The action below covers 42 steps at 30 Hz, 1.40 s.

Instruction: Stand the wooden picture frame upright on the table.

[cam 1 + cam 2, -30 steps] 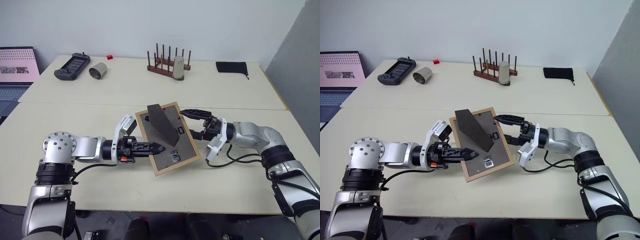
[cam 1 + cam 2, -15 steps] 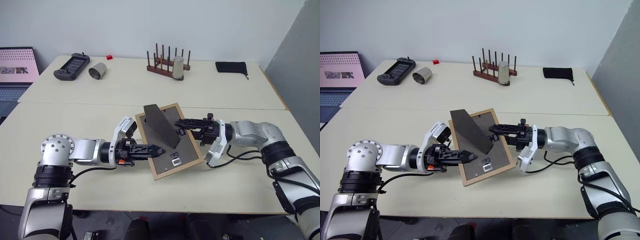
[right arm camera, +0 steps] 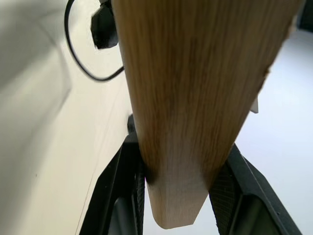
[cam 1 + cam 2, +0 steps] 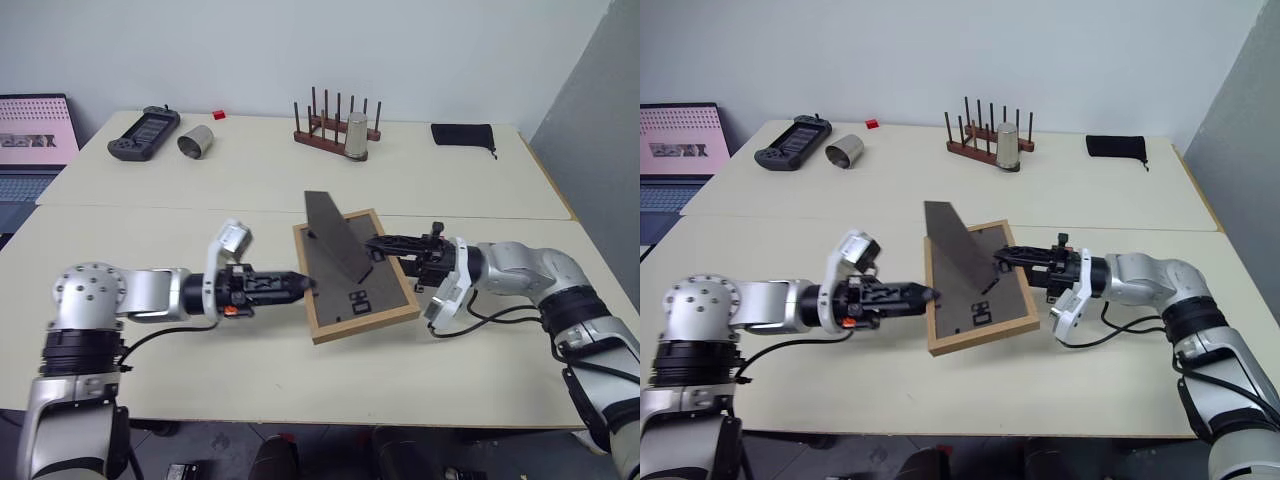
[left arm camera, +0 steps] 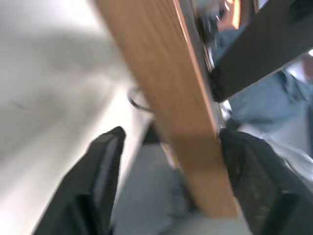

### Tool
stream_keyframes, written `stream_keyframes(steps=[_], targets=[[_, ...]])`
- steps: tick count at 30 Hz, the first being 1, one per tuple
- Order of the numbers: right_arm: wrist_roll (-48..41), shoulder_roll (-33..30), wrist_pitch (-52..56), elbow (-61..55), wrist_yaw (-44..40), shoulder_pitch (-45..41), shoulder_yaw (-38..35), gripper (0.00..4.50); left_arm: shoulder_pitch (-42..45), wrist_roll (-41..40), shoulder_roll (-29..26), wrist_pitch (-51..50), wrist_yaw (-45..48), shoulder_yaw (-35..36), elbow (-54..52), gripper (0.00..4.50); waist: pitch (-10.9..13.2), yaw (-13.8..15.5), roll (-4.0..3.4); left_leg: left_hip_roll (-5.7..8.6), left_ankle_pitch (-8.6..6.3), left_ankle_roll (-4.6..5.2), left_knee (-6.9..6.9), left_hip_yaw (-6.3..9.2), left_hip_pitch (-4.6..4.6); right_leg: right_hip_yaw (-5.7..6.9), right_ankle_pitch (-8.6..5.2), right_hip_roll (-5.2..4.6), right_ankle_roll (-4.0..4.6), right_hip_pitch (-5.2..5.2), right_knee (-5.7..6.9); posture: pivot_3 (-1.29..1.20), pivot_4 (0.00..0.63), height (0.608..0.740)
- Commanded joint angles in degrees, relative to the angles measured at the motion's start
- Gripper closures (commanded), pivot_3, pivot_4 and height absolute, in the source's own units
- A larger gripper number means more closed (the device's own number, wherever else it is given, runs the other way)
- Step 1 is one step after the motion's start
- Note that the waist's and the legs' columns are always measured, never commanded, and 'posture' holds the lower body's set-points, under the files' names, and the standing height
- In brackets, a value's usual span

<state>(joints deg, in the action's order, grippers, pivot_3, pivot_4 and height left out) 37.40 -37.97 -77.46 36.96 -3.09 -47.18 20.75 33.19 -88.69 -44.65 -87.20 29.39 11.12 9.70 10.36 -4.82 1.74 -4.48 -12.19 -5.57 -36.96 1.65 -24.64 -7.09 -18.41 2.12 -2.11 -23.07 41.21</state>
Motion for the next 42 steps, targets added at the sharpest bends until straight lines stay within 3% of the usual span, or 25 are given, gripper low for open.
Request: stream_keyframes(steps=[1, 4, 6, 12, 16, 19, 25, 32, 33, 37, 42], targets=[[-18.39, 0.05, 8.28, -1.26, -10.98, 1.50, 3.29, 3.13, -1.19, 5.62, -3.00, 5.29, 1.88, 3.48, -7.23, 0.08, 0.00, -0.06, 0.00, -0.01, 0.00, 0.00, 0.00, 0.00, 0.00, 0.01, 0.00, 0.00, 0.00, 0.00, 0.00, 0.00, 0.150, 0.740], [-39.77, 2.78, 28.25, -7.11, -27.78, 5.22, 3.51, 3.14, -3.19, 16.54, -4.56, 14.61, 1.69, 1.93, -16.53, 0.00, 0.00, -0.01, 0.00, -0.02, 0.01, -0.02, 0.01, 0.00, 0.02, 0.01, 0.00, -0.02, 0.00, 0.08, -0.04, 0.00, 0.150, 0.740], [-48.71, 4.83, 40.52, -11.33, -34.82, 6.22, 1.61, 3.14, -4.69, 25.12, -4.49, 21.97, 0.48, 0.14, -20.98, 0.00, 0.03, 0.14, -0.05, -0.08, 0.02, -0.03, 0.01, 0.03, 0.23, 0.08, 0.00, -0.04, 0.01, 0.43, -0.12, 0.00, 0.150, 0.740], [-63.90, 9.89, 74.23, -19.20, -44.56, 5.99, -2.93, 3.14, -11.46, 45.90, -3.14, 40.63, -1.33, -4.11, -28.70, 0.00, 0.05, 0.32, -0.08, -0.07, -0.11, 0.17, 0.12, -0.04, 0.69, 0.06, -0.01, -0.02, 0.01, 0.85, -0.32, 0.00, 0.150, 0.740], [-70.10, 12.53, 94.24, -18.24, -46.97, 3.43, -6.23, 3.14, -13.88, 50.32, -0.72, 44.52, -2.48, -4.09, -30.94, 0.00, 0.07, 0.85, -0.10, -0.07, -0.12, 0.19, 0.13, -0.11, 0.67, 0.03, -0.02, -0.01, 0.01, 0.83, -0.37, 0.00, 0.150, 0.740], [-70.15, 14.32, 100.83, -15.15, -48.30, 1.69, -7.81, 3.14, -15.21, 50.51, 1.86, 44.44, -3.46, -3.17, -32.26, 0.00, 0.07, 1.01, -0.10, -0.06, -0.14, 0.22, 0.13, -0.17, 0.64, -0.01, -0.03, 0.00, 0.01, 0.78, -0.37, 0.00, 0.150, 0.740], [-64.37, 17.22, 102.54, -4.05, -49.23, -3.18, -9.01, 3.14, -19.48, 54.66, 3.00, 46.41, -2.62, -5.84, -36.59, 0.00, 0.08, 1.06, -0.13, -0.07, -0.22, 0.32, 0.16, -0.19, 0.65, -0.04, -0.03, 0.05, 0.00, 0.77, -0.45, 0.00, 0.150, 0.740], [-60.02, 19.48, 104.67, 2.28, -46.89, -6.86, -10.94, 3.14, -18.79, 56.76, 5.07, 46.75, -2.38, -6.19, -35.52, 0.00, 0.08, 1.11, -0.12, -0.07, -0.22, 0.32, 0.14, -0.19, 0.67, -0.03, -0.03, 0.05, -0.01, 0.79, -0.44, 0.00, 0.150, 0.740], [-60.02, 19.63, 104.81, 2.47, -47.15, -7.22, -11.44, 2.45, -18.43, 57.17, 5.37, 46.90, -2.25, -6.41, -35.14, 0.00, 0.08, 1.12, -0.12, -0.07, -0.22, 0.32, 0.14, -0.18, 0.67, -0.03, -0.03, 0.06, -0.01, 0.79, -0.43, 0.00, 0.150, 0.740], [-58.56, 19.38, 104.82, 0.30, -46.94, -6.61, -12.50, 1.64, -17.17, 58.18, 5.93, 47.54, -1.10, -6.47, -33.35, 0.00, 0.09, 1.13, -0.14, -0.07, -0.22, 0.32, 0.15, -0.19, 0.64, -0.03, -0.03, 0.06, -0.01, 0.77, -0.45, 0.00, 0.150, 0.740], [-58.44, 15.07, 108.43, -11.43, -46.91, 0.10, -13.76, 0.49, -15.41, 58.03, 5.50, 46.91, 1.05, -5.27, -30.09, 0.00, 0.10, 1.32, -0.15, -0.07, -0.22, 0.32, 0.27, -0.16, 0.61, 0.00, -0.04, 0.06, -0.01, 0.75, -0.51, 0.00, 0.150, 0.740]])
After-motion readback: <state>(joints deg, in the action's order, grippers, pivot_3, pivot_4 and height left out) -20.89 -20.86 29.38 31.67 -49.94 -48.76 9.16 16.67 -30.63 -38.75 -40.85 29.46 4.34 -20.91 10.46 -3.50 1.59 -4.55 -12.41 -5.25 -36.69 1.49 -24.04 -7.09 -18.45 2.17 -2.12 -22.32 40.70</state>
